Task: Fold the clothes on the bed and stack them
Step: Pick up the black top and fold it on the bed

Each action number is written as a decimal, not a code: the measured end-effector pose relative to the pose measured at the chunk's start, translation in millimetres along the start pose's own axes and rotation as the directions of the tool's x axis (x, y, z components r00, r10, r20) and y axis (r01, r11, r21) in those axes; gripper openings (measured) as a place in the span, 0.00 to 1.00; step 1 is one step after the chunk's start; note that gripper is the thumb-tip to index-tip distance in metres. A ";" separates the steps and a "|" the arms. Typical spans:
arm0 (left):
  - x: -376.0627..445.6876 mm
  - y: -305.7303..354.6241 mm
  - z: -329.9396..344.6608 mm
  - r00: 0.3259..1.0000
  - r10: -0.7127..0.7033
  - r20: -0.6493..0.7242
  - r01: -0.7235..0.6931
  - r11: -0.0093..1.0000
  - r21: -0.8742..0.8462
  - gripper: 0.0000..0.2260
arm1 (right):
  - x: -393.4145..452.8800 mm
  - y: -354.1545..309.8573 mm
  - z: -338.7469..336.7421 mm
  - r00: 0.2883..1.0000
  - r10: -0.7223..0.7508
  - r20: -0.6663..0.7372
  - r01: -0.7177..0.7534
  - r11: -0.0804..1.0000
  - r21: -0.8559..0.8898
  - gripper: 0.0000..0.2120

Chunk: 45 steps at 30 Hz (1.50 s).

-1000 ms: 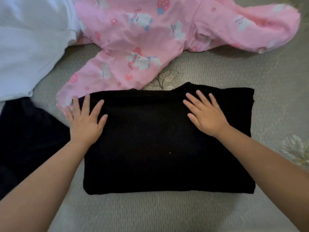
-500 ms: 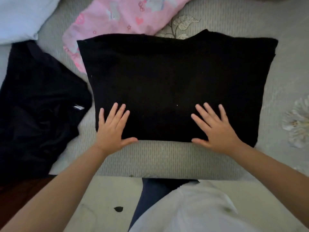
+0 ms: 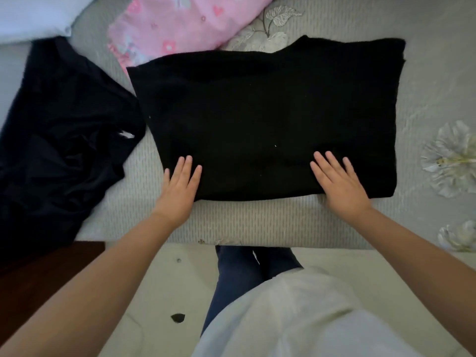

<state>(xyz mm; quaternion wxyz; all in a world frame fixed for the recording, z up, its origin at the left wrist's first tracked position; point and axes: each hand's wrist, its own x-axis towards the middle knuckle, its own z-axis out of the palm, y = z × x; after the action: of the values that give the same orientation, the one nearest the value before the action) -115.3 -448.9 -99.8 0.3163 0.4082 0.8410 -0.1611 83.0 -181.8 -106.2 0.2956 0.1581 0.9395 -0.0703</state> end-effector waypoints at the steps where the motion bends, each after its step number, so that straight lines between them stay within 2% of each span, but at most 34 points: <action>1: -10.3 6.0 2.6 0.998 0.013 0.055 -0.015 1.000 0.023 0.37 | -8.5 1.5 1.8 1.000 0.005 0.026 -0.004 1.000 -0.019 0.32; 7: -57.8 42.3 14.2 0.944 0.133 0.301 -0.194 0.964 0.184 0.34 | -57.0 18.3 14.5 0.979 0.059 0.197 -0.045 0.996 -0.075 0.34; 9: -60.7 51.1 10.4 0.940 0.121 0.318 -0.194 0.959 0.209 0.33 | -68.9 25.8 20.4 0.970 0.059 0.237 -0.056 0.998 -0.020 0.32; 11: -54.9 59.9 -4.2 0.972 0.101 0.210 -0.138 0.976 0.170 0.25 | -77.0 29.4 22.5 0.968 0.039 0.249 -0.066 0.992 0.104 0.28; 12: -49.6 64.3 -12.3 0.986 0.107 0.127 -0.124 0.983 0.136 0.22 | -79.9 31.0 22.0 0.978 0.050 0.201 -0.088 0.979 0.186 0.27; 14: -34.8 75.9 -29.9 0.985 0.171 -0.004 -0.170 0.981 0.089 0.19 | -83.0 34.7 19.8 0.982 0.189 -0.024 -0.166 0.908 0.384 0.23; 16: -14.1 95.3 -48.9 0.958 0.280 -0.057 -0.275 0.959 0.074 0.17 | -82.2 41.3 17.8 0.894 0.414 -0.174 -0.288 0.826 0.485 0.21; 17: -2.3 108.3 -58.3 0.940 0.334 -0.069 -0.329 0.941 0.075 0.17 | -80.9 44.9 17.4 0.834 0.520 -0.182 -0.366 0.770 0.523 0.21; 20: 40.2 159.1 -84.7 0.887 0.453 -0.089 -0.443 0.890 0.107 0.16 | -69.8 55.6 13.9 0.652 0.758 -0.008 -0.564 0.492 0.663 0.25; 23: 82.6 214.4 -106.7 0.854 0.518 -0.040 -0.500 0.841 0.205 0.23 | -54.0 63.8 10.5 0.534 0.824 0.187 -0.629 0.240 0.739 0.25; 27: 128.8 273.6 -129.0 0.800 0.600 0.007 -0.565 0.749 0.347 0.32 | -40.8 75.3 13.5 0.480 0.825 0.297 -0.656 0.113 0.746 0.21; 30: 158.6 303.5 -143.9 0.769 0.639 -0.021 -0.567 0.698 0.438 0.34 | -39.2 83.2 16.9 0.468 0.838 0.281 -0.661 0.121 0.741 0.12; 32: 176.2 316.9 -152.2 0.740 0.672 0.030 -0.586 0.623 0.518 0.33 | -39.7 84.9 18.7 0.476 0.838 0.268 -0.651 0.131 0.748 0.09; 34: 187.5 324.3 -159.5 0.698 0.708 0.112 -0.621 0.519 0.588 0.31 | -40.4 83.5 20.4 0.481 0.846 0.230 -0.637 0.157 0.754 0.10; 36: 191.7 325.7 -165.3 0.651 0.748 0.128 -0.654 0.467 0.595 0.27 | -43.7 79.4 20.5 0.475 0.870 0.133 -0.624 0.227 0.747 0.11; 39: 182.8 310.7 -174.1 0.626 0.773 0.104 -0.671 0.466 0.576 0.18 | -51.3 64.3 10.0 0.442 0.894 -0.071 -0.543 0.329 0.772 0.07; 41: 172.4 289.3 -178.4 0.608 0.793 0.014 -0.670 0.504 0.545 0.14 | -55.2 49.2 -2.1 0.391 0.904 -0.171 -0.486 0.361 0.796 0.05; 43: 155.7 259.4 -181.6 0.504 0.853 -0.137 -0.688 0.492 0.533 0.10 | -57.9 28.4 -16.4 0.354 0.902 -0.247 -0.456 0.397 0.797 0.09; 45: 138.7 222.4 -182.5 0.336 0.902 -0.271 -0.682 0.432 0.590 0.07 | -58.9 0.8 -30.1 0.334 0.888 -0.316 -0.434 0.442 0.785 0.12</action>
<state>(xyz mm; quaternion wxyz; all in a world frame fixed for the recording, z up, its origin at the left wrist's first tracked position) -77.7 -134.5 -58.2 0.0108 0.8502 0.5262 -0.0121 113.0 -189.3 -47.7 -0.1486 0.6438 0.7362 -0.1462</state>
